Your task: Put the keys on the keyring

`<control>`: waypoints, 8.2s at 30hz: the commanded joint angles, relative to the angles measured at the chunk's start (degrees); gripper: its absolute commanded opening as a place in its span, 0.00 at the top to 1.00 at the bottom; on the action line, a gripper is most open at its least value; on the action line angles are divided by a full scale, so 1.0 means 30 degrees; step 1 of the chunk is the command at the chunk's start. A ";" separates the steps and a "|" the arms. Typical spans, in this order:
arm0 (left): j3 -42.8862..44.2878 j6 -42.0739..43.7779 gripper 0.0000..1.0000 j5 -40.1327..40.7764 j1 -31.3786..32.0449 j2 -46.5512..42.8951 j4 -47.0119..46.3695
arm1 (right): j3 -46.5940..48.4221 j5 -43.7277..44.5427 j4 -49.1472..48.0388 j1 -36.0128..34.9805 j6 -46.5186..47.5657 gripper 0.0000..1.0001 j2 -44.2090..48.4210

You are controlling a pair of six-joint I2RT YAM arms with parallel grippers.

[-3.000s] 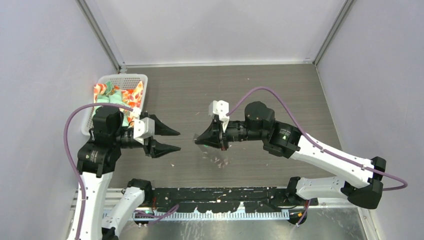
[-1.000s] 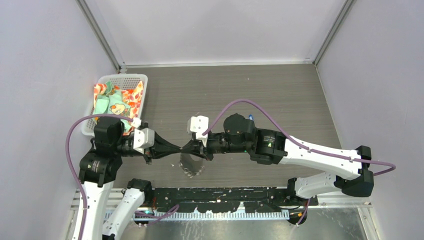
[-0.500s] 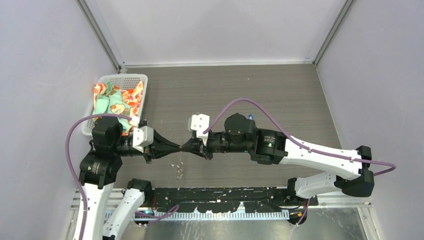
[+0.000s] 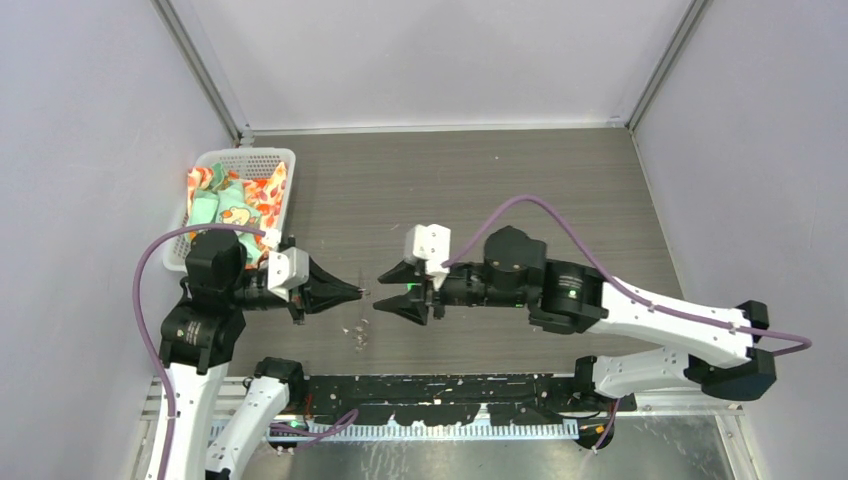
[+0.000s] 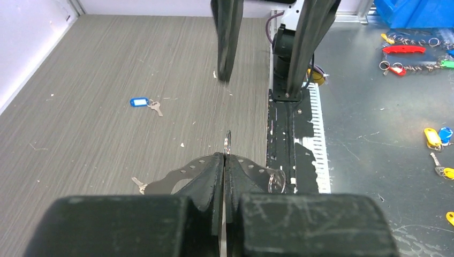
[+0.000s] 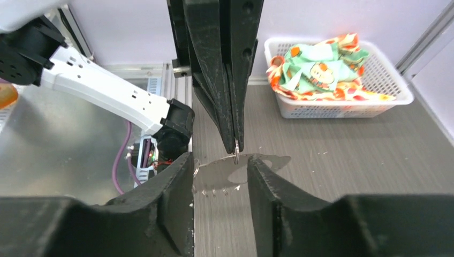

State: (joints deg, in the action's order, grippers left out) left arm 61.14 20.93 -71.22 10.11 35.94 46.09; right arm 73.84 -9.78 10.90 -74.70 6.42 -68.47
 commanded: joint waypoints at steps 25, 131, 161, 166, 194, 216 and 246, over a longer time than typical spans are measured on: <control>-0.2357 1.3763 1.00 -0.5153 -0.0059 -0.2828 -0.0870 | -0.2336 0.1229 -0.0254 -0.0148 0.1516 0.50 0.3411; -0.2099 0.3751 0.60 -0.4473 0.0161 -0.0574 -0.1387 | 0.6701 0.2501 1.1132 -0.0132 -0.2095 0.99 -0.2445; -0.3390 0.4430 0.68 -0.3716 0.0263 -0.0079 -0.1342 | 1.1998 0.2462 1.5130 -0.0806 -0.2246 0.99 -0.6554; -0.3477 0.3967 0.70 -0.4345 0.0263 -0.0320 -0.1387 | 0.5633 0.2225 0.7454 -0.0824 -0.1607 0.99 -0.2030; -0.1339 0.1821 0.71 -0.5765 0.0908 0.0750 -0.1258 | -0.3083 0.1373 -0.5462 -0.0809 -0.1699 0.99 0.0764; -0.2733 -0.5023 0.99 -0.2342 0.0908 -0.0256 -0.7994 | -0.3550 0.1610 -0.4779 -0.0824 -0.1624 0.99 0.1161; -0.1008 0.4935 0.99 -0.1133 0.2219 0.2187 0.4851 | 1.2092 -0.1965 1.5782 0.0637 0.1766 0.57 -0.6757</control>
State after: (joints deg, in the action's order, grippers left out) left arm 53.41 22.46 -75.02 14.70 40.47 46.96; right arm 103.90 -9.28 44.53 -73.67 8.82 -85.58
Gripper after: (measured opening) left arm 0.013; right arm 0.441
